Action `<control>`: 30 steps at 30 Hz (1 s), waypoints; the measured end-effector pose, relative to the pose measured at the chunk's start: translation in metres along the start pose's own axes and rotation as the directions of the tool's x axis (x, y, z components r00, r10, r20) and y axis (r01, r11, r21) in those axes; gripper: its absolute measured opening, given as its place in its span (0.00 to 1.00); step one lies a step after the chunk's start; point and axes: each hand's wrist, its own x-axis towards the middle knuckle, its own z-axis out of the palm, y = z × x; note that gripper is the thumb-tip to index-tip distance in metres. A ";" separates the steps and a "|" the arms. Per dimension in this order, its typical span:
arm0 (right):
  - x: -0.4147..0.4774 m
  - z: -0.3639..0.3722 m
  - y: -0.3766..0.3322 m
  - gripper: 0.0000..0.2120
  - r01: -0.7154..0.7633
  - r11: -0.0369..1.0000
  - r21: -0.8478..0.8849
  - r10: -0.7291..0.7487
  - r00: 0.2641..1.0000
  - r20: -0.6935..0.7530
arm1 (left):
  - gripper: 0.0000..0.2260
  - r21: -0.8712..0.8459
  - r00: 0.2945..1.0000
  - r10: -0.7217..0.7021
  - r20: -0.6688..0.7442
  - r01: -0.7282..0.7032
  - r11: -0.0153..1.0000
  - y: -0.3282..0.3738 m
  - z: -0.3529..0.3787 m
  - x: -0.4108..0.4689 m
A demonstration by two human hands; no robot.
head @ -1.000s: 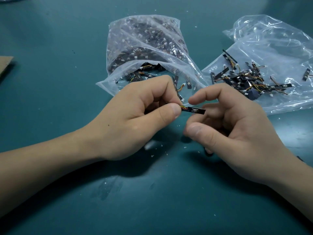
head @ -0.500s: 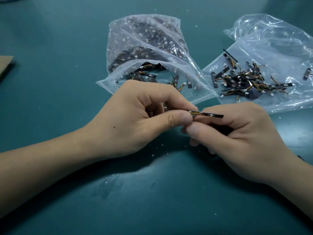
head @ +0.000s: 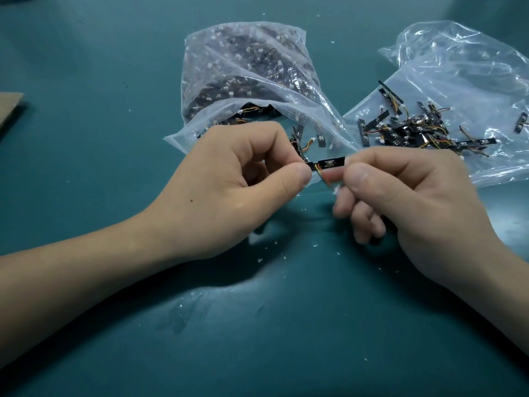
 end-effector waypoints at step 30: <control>-0.004 0.003 -0.002 0.07 0.026 0.998 -0.064 -0.024 0.999 0.040 | 0.06 0.089 0.997 0.001 0.072 -0.007 0.996 0.003 0.002 -0.001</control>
